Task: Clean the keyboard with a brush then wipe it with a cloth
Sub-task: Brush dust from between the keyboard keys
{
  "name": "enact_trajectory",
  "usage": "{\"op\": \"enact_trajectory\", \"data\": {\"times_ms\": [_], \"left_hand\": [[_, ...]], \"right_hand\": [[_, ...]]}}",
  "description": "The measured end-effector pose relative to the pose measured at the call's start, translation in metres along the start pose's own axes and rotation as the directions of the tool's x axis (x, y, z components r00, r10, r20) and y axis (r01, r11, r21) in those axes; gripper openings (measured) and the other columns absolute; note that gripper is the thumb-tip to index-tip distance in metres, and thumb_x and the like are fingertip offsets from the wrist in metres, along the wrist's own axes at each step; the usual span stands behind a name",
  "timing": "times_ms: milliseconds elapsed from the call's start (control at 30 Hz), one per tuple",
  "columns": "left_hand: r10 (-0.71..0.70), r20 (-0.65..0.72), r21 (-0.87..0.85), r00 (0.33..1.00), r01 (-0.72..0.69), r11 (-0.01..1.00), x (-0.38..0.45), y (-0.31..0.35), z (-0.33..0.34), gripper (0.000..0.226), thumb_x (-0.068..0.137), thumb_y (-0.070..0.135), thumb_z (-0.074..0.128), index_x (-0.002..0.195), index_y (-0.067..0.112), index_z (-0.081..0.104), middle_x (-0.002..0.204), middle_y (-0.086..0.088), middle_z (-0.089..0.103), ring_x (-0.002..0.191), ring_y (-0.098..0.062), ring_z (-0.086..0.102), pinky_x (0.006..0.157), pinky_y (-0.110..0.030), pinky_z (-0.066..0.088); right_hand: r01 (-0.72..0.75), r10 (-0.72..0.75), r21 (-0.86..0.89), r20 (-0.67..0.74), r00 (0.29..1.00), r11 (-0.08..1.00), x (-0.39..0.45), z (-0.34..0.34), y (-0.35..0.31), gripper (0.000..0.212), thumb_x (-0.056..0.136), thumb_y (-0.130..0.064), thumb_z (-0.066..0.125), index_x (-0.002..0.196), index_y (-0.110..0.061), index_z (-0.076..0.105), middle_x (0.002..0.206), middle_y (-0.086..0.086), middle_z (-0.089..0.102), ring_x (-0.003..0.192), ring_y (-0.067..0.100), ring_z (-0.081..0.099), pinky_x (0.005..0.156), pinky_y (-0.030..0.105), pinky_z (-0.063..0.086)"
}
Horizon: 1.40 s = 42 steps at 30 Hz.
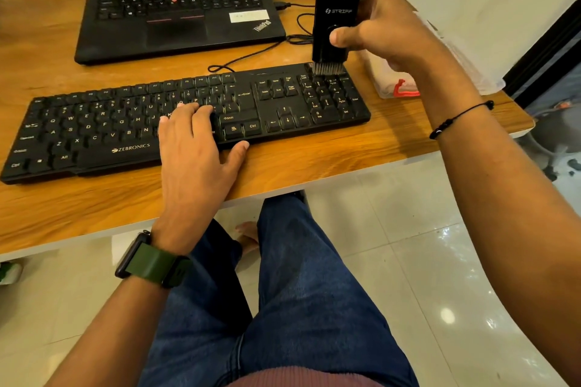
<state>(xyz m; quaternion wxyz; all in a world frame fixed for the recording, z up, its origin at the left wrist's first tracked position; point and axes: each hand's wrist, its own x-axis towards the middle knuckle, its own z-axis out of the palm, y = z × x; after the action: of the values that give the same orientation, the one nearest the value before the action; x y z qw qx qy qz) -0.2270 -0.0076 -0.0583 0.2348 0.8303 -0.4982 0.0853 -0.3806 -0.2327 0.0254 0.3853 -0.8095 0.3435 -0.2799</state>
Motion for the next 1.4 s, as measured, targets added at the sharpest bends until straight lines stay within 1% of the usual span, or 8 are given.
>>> {"op": "enact_trajectory", "data": {"times_ms": [133,200,367,533,800,967,1167,1400], "left_hand": [[-0.006,0.003,0.001,1.000,0.006,1.000,0.000,0.000,0.000,0.067,0.082,0.037,0.064,0.133,0.000,0.040,0.136,-0.020,0.042,0.132,-0.034,0.032,0.114,-0.042,0.011],[-0.009,0.008,0.003,1.000,0.009,1.000,0.000,-0.001,0.000,0.067,0.083,0.037,0.064,0.134,0.000,0.040,0.137,-0.020,0.041,0.133,-0.033,0.032,0.114,-0.041,0.010],[-0.012,0.019,-0.004,1.000,0.012,1.000,0.000,0.000,-0.001,0.067,0.083,0.036,0.064,0.133,-0.001,0.040,0.136,-0.020,0.042,0.133,-0.034,0.032,0.114,-0.043,0.010],[-0.010,0.019,-0.004,1.000,0.010,1.000,0.000,0.000,-0.001,0.067,0.082,0.036,0.064,0.133,-0.002,0.040,0.136,-0.021,0.042,0.132,-0.035,0.032,0.114,-0.044,0.011],[-0.013,0.026,-0.004,1.000,0.013,1.000,0.001,0.000,-0.001,0.068,0.083,0.037,0.062,0.134,0.000,0.039,0.137,-0.019,0.041,0.133,-0.033,0.031,0.115,-0.042,0.010],[-0.007,0.022,-0.001,1.000,0.007,1.000,0.001,0.000,0.000,0.067,0.083,0.036,0.064,0.133,-0.001,0.040,0.136,-0.020,0.042,0.132,-0.034,0.033,0.114,-0.043,0.012],[-0.007,0.017,-0.001,1.000,0.007,1.000,0.000,0.000,-0.001,0.066,0.083,0.036,0.064,0.133,-0.001,0.040,0.136,-0.020,0.042,0.132,-0.033,0.032,0.114,-0.041,0.010],[-0.003,0.017,0.005,1.000,0.003,1.000,0.000,-0.002,0.001,0.066,0.082,0.035,0.065,0.131,-0.002,0.042,0.134,-0.021,0.043,0.131,-0.035,0.033,0.114,-0.044,0.013]], "right_hand": [[0.031,-0.033,-0.063,-0.033,0.999,0.998,0.007,0.017,-0.007,0.061,0.072,-0.010,0.071,0.126,-0.017,0.043,0.123,0.001,0.056,0.116,0.019,0.052,0.098,0.039,0.047],[0.038,-0.037,-0.139,0.005,0.999,0.990,0.011,0.023,-0.008,0.065,0.074,-0.009,0.071,0.130,-0.016,0.040,0.126,0.002,0.054,0.117,0.019,0.050,0.096,0.033,0.047],[-0.061,0.057,-0.119,-0.038,0.998,0.991,0.016,0.005,0.003,0.063,0.071,-0.002,0.070,0.126,-0.014,0.043,0.123,0.005,0.056,0.112,0.022,0.054,0.093,0.038,0.050],[-0.032,0.017,-0.158,-0.096,0.995,0.987,0.017,0.003,-0.003,0.060,0.073,-0.003,0.069,0.126,-0.011,0.043,0.121,0.004,0.056,0.106,0.016,0.052,0.081,0.021,0.046],[-0.056,0.052,-0.086,-0.046,0.998,0.995,0.013,0.010,0.001,0.060,0.071,-0.002,0.070,0.123,-0.014,0.044,0.118,0.002,0.055,0.113,0.022,0.053,0.093,0.041,0.051],[-0.077,0.055,-0.187,-0.120,0.991,0.979,0.010,-0.011,0.006,0.061,0.072,-0.002,0.071,0.125,-0.012,0.043,0.124,0.006,0.055,0.111,0.019,0.052,0.087,0.027,0.049],[-0.023,0.018,-0.071,-0.070,0.997,0.997,0.008,0.003,-0.005,0.060,0.070,-0.004,0.070,0.123,-0.014,0.044,0.119,0.001,0.057,0.111,0.019,0.054,0.092,0.035,0.051],[-0.005,-0.005,-0.249,-0.040,0.999,0.968,0.005,0.000,-0.003,0.062,0.070,-0.006,0.072,0.125,-0.011,0.044,0.123,0.006,0.056,0.112,0.021,0.053,0.091,0.029,0.047]]}}
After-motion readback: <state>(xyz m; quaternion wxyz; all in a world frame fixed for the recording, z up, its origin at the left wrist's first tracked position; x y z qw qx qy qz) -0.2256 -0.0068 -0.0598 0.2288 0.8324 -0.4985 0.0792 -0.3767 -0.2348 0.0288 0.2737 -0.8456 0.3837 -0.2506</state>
